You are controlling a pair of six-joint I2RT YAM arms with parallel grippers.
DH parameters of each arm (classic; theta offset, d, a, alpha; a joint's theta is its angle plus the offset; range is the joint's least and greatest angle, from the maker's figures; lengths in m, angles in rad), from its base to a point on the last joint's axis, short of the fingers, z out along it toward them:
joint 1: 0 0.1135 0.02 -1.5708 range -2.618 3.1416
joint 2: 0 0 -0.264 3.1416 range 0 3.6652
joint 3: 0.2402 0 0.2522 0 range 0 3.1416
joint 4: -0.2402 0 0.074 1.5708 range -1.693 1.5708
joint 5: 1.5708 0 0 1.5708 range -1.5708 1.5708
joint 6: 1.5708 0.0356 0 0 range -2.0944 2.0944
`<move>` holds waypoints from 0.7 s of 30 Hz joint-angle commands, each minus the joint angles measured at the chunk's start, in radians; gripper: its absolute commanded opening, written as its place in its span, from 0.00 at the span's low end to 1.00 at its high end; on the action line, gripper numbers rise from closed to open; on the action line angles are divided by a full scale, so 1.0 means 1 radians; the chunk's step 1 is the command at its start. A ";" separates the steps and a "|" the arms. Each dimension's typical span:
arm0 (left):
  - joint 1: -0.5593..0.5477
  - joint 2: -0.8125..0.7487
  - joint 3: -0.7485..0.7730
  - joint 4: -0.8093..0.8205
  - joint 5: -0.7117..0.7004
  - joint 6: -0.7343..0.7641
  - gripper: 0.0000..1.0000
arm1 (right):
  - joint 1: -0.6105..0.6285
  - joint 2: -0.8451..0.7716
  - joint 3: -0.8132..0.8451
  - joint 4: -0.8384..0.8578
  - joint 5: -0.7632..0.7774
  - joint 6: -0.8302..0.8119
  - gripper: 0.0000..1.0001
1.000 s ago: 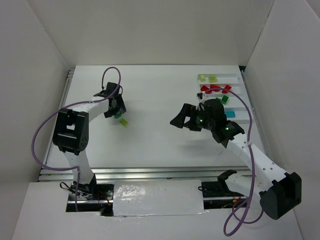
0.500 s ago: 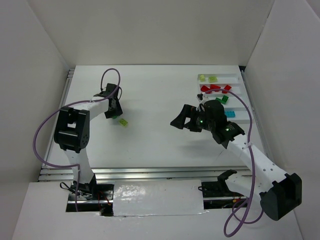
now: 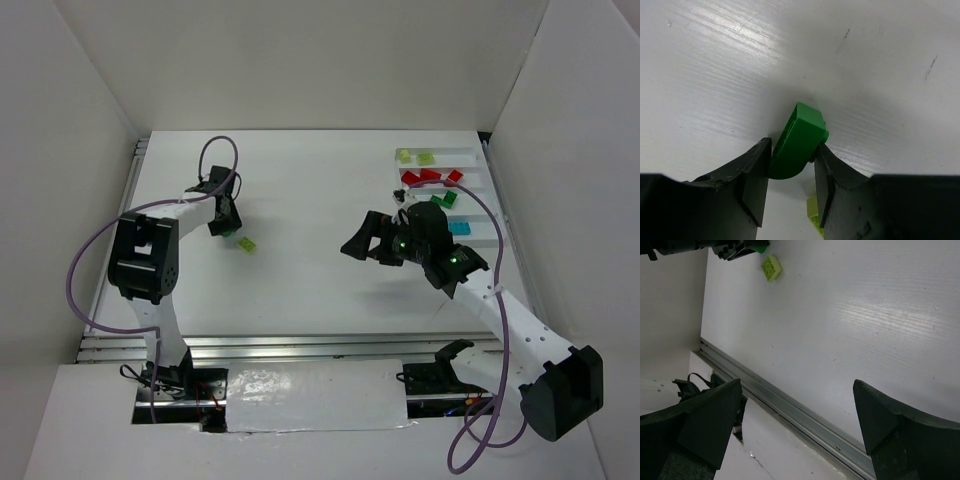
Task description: Sort the legos into containers by color
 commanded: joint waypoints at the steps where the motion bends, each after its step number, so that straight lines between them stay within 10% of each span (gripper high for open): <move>1: 0.007 -0.036 0.030 -0.014 -0.008 -0.004 0.00 | 0.009 -0.014 -0.002 0.048 -0.016 -0.011 1.00; 9: 0.007 -0.286 -0.008 -0.017 0.012 0.003 0.00 | 0.010 0.006 -0.011 0.114 -0.053 0.011 1.00; 21: -0.143 -0.699 -0.134 0.095 0.495 0.174 0.00 | 0.015 -0.018 0.073 0.249 -0.088 0.233 0.99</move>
